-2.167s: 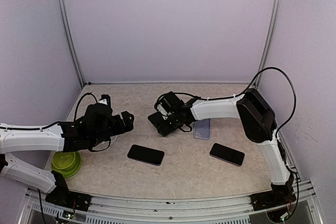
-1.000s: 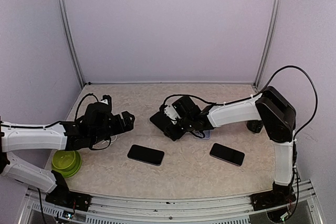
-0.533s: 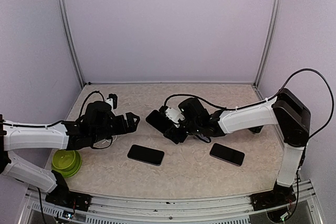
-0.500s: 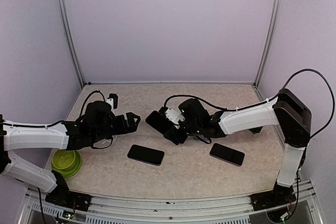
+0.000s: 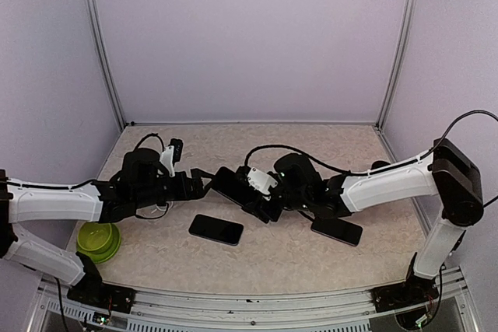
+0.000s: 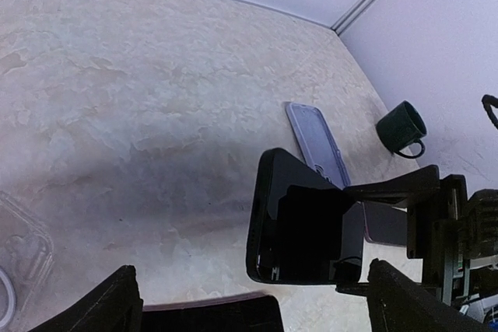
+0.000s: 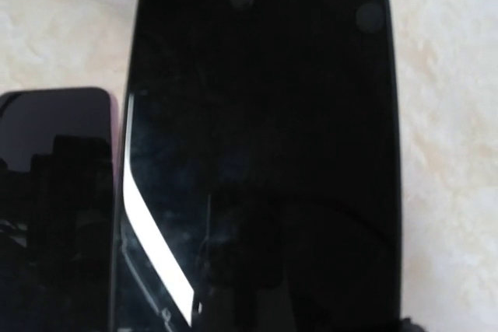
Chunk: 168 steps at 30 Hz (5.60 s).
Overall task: Put the phone into the phone case
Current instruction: Pass from the right arm to the left, then pick up the phone case from the center of the board.
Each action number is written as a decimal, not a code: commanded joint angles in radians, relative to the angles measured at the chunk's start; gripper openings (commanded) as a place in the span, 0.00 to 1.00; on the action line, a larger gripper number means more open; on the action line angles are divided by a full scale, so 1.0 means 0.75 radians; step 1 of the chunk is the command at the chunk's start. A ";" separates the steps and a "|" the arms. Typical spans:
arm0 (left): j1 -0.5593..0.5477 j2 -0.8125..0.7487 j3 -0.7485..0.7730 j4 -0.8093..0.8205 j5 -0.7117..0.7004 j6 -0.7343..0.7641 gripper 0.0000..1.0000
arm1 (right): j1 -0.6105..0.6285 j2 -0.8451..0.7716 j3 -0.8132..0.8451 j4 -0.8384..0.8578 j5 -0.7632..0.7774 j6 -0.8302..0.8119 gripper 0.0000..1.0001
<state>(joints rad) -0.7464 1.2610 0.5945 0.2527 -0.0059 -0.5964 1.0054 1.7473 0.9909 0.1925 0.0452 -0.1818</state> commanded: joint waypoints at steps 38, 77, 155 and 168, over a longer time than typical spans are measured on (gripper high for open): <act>0.023 0.179 0.008 0.284 0.784 -0.180 0.81 | 0.185 -0.191 -0.135 0.180 0.087 -0.311 0.63; 0.022 0.222 -0.037 0.344 0.831 -0.215 0.10 | 0.185 -0.224 -0.182 0.116 0.092 -0.407 0.61; -0.011 0.043 -0.050 0.351 0.439 -0.197 0.00 | -0.417 0.049 -0.019 -0.455 0.456 1.131 0.58; 0.002 0.044 -0.081 0.352 0.446 -0.214 0.00 | -0.447 0.136 0.031 -0.419 0.393 1.079 0.41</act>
<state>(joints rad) -0.7570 1.3239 0.5327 0.4412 0.3271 -0.7570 0.6823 1.8317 0.9825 -0.1471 0.3637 0.6468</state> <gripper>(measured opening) 0.072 0.438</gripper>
